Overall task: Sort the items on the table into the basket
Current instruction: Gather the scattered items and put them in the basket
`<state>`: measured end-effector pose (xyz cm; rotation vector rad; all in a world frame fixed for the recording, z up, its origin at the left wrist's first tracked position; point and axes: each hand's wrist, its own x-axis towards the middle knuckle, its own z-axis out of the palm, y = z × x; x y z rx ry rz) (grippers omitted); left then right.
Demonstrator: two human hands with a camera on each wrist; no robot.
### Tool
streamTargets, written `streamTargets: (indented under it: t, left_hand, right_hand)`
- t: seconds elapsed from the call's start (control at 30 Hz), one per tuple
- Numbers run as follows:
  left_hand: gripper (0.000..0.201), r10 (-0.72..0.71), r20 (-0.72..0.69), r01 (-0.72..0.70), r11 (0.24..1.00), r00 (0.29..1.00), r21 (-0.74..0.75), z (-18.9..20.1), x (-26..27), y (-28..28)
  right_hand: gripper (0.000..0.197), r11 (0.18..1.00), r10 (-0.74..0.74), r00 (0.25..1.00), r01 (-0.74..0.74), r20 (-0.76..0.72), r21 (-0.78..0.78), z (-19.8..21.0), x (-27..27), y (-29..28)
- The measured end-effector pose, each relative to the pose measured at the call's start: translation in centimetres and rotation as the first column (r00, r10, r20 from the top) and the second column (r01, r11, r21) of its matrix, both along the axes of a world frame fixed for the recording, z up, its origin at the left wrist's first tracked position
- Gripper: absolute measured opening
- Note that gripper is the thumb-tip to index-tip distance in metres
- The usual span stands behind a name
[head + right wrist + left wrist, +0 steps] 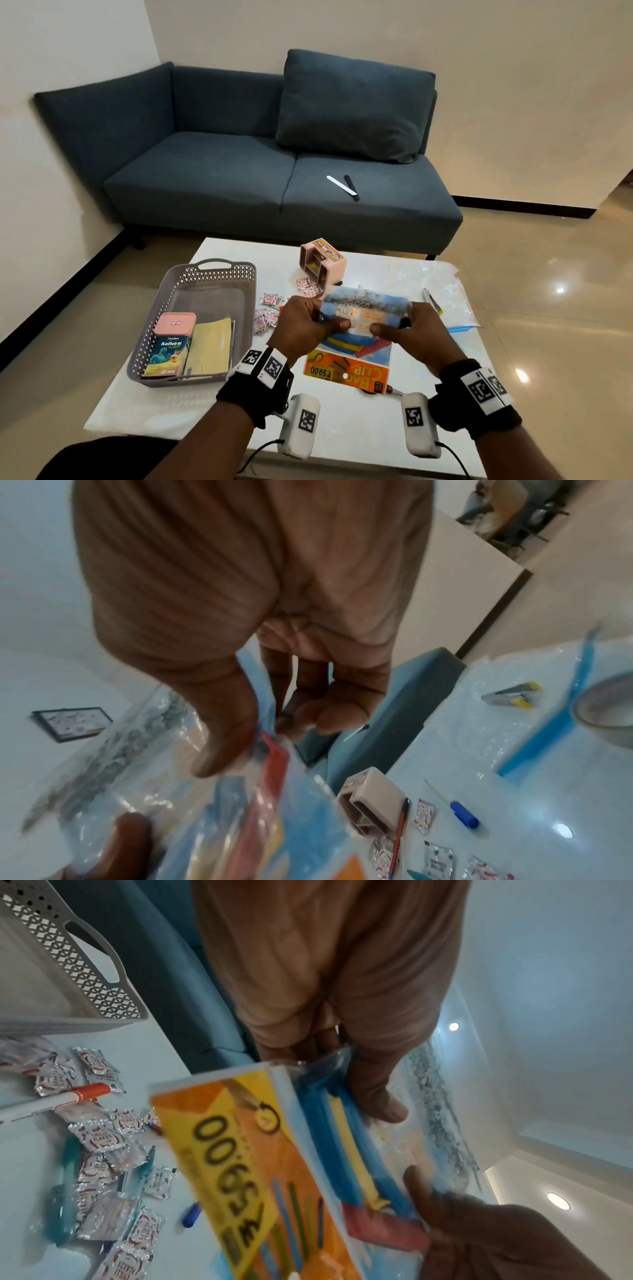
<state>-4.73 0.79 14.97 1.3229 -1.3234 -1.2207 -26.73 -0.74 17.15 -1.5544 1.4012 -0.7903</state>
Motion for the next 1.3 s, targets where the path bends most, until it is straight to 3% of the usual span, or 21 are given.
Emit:
streamTargets:
  t: [0.1,0.2,0.3,0.4,0.5,0.73,0.8,0.93,1.0,1.13,1.2,1.3]
  left_hand:
    - [0.035,-0.032,-0.076,0.032,0.999,0.997,0.007,0.2,-0.1,0.3]
    - [0.047,-0.103,-0.118,0.11,0.993,0.988,0.048,0.8,0.4,0.5]
    - [0.033,-0.104,-0.175,0.125,0.985,0.979,0.118,1.2,1.0,0.4]
    - [0.028,-0.081,-0.183,0.107,0.985,0.98,0.134,1.4,1.4,0.4]
    - [0.027,-0.08,-0.192,0.111,0.981,0.978,0.158,1.5,1.5,0.5]
    - [0.02,-0.057,-0.326,0.126,0.973,0.944,0.194,1.5,1.4,0.8]
    - [0.02,-0.063,-0.273,0.11,0.981,0.96,0.16,1.6,1.3,0.7]
    - [0.041,-0.004,-0.189,0.016,0.998,0.982,0.061,1.0,1.0,0.4]
    - [0.039,0.016,-0.221,0.004,0.996,0.975,0.091,0.7,1.2,0.2]
    - [0.038,0.089,-0.462,0.065,0.949,0.882,0.309,0.9,1.8,0.3]
    - [0.041,0.038,-0.446,0.132,0.93,0.894,0.344,0.8,1.9,0.3]
    - [0.037,-0.04,-0.375,0.143,0.957,0.926,0.252,-0.2,1.4,0.7]
  right_hand:
    - [0.024,0.998,0.017,0.99,-0.027,0.141,0.064,-0.8,-0.3,0.3]
    - [0.02,0.997,-0.027,0.981,0.014,0.19,0.069,-1.0,-0.7,0.3]
    - [0.022,0.998,-0.011,0.977,-0.002,0.214,0.06,-0.7,-1.1,0.3]
    - [0.035,0.993,0.017,0.935,-0.056,0.353,0.1,0.0,-1.2,0.6]
    - [0.037,0.99,-0.041,0.889,-0.025,0.456,0.136,0.9,-1.0,0.8]
    - [0.022,0.996,-0.035,0.895,-0.006,0.445,0.089,0.5,-1.1,1.4]
    - [0.022,0.99,0.007,0.903,-0.066,0.429,0.123,0.6,-1.1,1.7]
    - [0.029,0.973,0.078,0.919,-0.156,0.387,0.172,0.4,-1.0,2.0]
    - [0.033,0.975,0.084,0.932,-0.149,0.353,0.162,0.4,-1.0,2.0]
    - [0.036,0.98,0.11,0.941,-0.157,0.321,0.124,0.1,-1.4,1.5]
    - [0.041,0.982,0.157,0.949,-0.18,0.273,0.062,-0.4,-1.6,1.4]
    - [0.046,0.978,0.193,0.95,-0.206,0.245,0.029,-0.9,-1.5,1.2]
